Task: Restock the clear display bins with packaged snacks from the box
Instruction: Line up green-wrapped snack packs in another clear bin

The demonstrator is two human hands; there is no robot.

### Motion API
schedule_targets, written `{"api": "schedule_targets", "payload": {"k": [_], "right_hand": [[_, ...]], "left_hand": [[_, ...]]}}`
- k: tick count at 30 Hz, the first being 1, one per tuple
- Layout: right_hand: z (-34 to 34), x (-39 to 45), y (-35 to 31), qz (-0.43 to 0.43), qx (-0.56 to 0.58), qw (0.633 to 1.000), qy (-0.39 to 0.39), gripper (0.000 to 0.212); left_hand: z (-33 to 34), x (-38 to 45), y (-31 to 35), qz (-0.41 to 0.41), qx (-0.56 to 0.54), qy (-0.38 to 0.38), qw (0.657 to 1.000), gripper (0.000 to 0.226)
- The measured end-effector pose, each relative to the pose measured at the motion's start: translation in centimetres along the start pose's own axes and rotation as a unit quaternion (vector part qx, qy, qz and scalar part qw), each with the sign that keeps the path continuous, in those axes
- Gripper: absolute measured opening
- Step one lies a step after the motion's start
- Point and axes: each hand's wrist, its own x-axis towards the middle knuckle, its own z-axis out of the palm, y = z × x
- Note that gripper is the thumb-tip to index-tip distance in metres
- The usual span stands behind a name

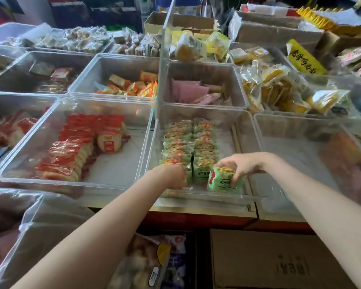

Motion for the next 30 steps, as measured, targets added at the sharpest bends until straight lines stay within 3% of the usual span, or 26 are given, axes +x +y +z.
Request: {"api": "schedule_targets", "payload": {"k": [3,5,8,10,13,14,16,19,21,23,25,27,30], "right_hand": [[0.9,-0.1,-1.4,-0.045,-0.05,0.996,0.058,0.066],[2.2,0.4,-3.0,-0.063,-0.142,0.984,0.088,0.071],[5.4,2.4,-4.2,-0.027,-0.262,0.956,0.133,0.08],[6.8,3.0,-4.3,0.016,-0.274,0.947,0.168,0.085],[7.2,3.0,-4.6,0.041,-0.334,0.92,0.2,0.09],[7.3,3.1,-4.6,0.04,-0.35,0.913,0.205,0.092],[7.4,3.2,-4.4,0.035,-0.341,0.917,0.203,0.097],[6.3,1.7,-4.3,0.0,-0.257,0.946,0.196,0.102],[4.6,-0.3,-4.5,-0.002,-0.171,0.965,0.198,0.108],[3.4,-1.4,-4.2,0.042,0.002,0.98,0.192,0.104],[3.4,-1.4,-3.7,0.108,0.189,0.963,0.157,0.094],[4.2,-0.9,-3.8,0.136,0.224,0.957,0.123,0.092],[4.6,0.0,-4.4,0.146,0.19,0.96,0.144,0.093]], "left_hand": [[0.0,-0.1,-0.3,0.036,0.008,0.013,0.999,0.036],[0.0,-0.7,-0.4,0.05,-0.032,0.035,0.998,0.034],[0.2,-0.9,-0.7,0.051,-0.095,0.091,0.99,0.029],[0.5,-0.8,-0.6,0.034,-0.126,0.154,0.979,0.024],[0.8,-1.0,0.0,-0.015,-0.165,0.317,0.934,0.023],[0.9,-1.2,0.3,0.003,-0.165,0.342,0.925,0.027],[0.9,-1.3,0.9,0.071,-0.161,0.272,0.946,0.035],[0.4,-0.5,1.3,0.047,-0.115,0.139,0.982,0.029],[0.4,0.5,1.2,0.026,-0.079,0.13,0.988,0.02],[0.7,1.0,1.2,0.018,-0.076,0.134,0.988,0.02],[0.8,1.2,1.1,0.023,-0.043,0.12,0.992,0.021],[0.5,1.1,1.2,0.041,0.063,0.086,0.993,0.024],[0.1,1.2,1.4,0.108,0.189,0.077,0.973,0.031]]}}
